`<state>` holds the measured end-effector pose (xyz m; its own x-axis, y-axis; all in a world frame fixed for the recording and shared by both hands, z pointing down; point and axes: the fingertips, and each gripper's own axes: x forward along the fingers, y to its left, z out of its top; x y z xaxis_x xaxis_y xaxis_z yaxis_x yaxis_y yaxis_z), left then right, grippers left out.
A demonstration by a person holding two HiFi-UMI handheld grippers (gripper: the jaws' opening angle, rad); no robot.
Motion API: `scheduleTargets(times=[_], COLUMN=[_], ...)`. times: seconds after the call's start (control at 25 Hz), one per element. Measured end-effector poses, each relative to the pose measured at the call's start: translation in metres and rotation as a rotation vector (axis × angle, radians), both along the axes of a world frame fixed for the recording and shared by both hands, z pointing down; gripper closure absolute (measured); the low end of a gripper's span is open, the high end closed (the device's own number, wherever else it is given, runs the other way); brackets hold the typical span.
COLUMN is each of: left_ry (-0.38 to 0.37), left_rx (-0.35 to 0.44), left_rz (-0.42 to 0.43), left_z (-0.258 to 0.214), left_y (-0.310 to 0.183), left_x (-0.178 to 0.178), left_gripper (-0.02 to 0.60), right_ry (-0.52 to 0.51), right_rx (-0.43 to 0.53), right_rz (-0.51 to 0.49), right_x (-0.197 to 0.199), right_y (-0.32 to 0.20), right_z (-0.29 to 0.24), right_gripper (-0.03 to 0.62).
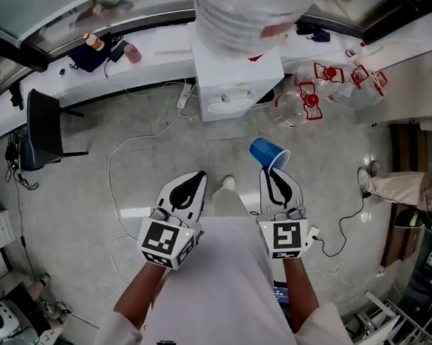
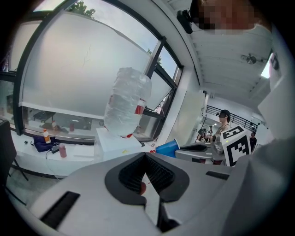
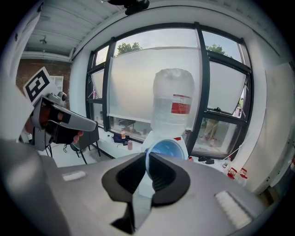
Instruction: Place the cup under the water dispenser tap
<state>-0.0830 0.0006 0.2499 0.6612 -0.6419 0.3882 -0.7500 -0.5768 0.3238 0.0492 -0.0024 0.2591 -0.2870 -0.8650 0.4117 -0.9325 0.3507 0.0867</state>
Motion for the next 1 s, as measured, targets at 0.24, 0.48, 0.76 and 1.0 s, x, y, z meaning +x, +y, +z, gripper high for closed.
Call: scheduleTargets(times=[0.24,0.48,0.76,1.0], left_ry=[-0.026,-0.063,-0.1,-0.118], left_rx=[-0.032,-0.062,-0.102,-0.146], left_rz=[-0.033,-0.057,-0.038,-0.062], left_z=[0.014,0.035,0.066,0.095], left_y=[-0.009,-0.023,-0.04,-0.048], left_x=[0.005,0.015,0.026,0.027], left_gripper=[0.58,0.58,0.58,0.58], right_ry=[0.007,0.005,0.038,0.063], right_rx=[-0.012,-0.041,-0.068,-0.087], right_rz=[-0.029,-0.08,-0.128,-0.14], right_x=[0.008,0.013,0.015,0.022], right_y=[-0.017,-0.032,-0.054,-0.069], right_z=[0.014,0.039,0.072,0.11], right_gripper=[0.562,0.562,0.563,0.563])
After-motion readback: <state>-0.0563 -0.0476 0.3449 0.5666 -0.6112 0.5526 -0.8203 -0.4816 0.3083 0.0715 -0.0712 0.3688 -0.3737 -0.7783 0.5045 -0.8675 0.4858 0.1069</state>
